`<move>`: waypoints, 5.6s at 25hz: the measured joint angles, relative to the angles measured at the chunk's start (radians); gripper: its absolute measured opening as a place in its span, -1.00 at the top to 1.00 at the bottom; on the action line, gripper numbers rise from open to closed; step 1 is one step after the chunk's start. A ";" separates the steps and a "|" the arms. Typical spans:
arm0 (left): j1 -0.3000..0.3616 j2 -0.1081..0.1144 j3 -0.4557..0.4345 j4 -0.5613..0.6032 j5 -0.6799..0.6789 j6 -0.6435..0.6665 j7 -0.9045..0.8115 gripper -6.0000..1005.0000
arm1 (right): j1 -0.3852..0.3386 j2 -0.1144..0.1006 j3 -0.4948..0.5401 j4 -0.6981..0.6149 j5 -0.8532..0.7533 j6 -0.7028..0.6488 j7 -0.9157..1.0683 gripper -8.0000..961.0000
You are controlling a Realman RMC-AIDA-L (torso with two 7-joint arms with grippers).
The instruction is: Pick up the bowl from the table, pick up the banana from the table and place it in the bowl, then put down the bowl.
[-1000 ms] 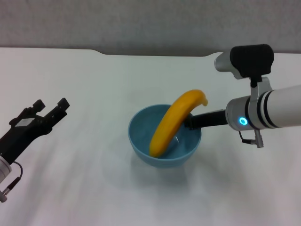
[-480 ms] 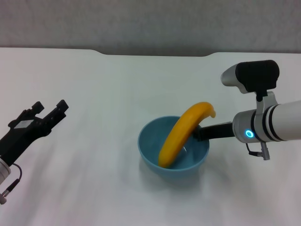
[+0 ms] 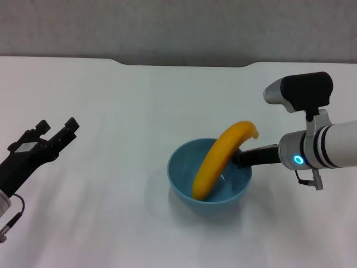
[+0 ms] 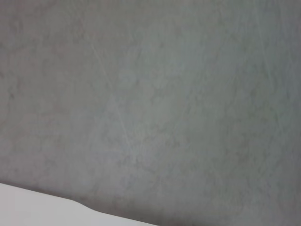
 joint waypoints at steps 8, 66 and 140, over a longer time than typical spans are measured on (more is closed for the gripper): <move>0.000 0.000 0.000 0.003 0.000 0.000 0.002 -0.77 | 0.000 -0.002 0.000 0.000 -0.006 0.001 -0.034 0.90; 0.029 -0.001 -0.022 -0.001 0.000 -0.018 0.003 -0.76 | -0.161 -0.002 -0.001 -0.272 -0.012 0.084 -0.046 -0.33; 0.046 -0.021 -0.093 0.374 -0.219 -0.435 0.461 -0.75 | -0.596 -0.002 -0.651 0.023 -0.162 -1.953 0.045 -0.84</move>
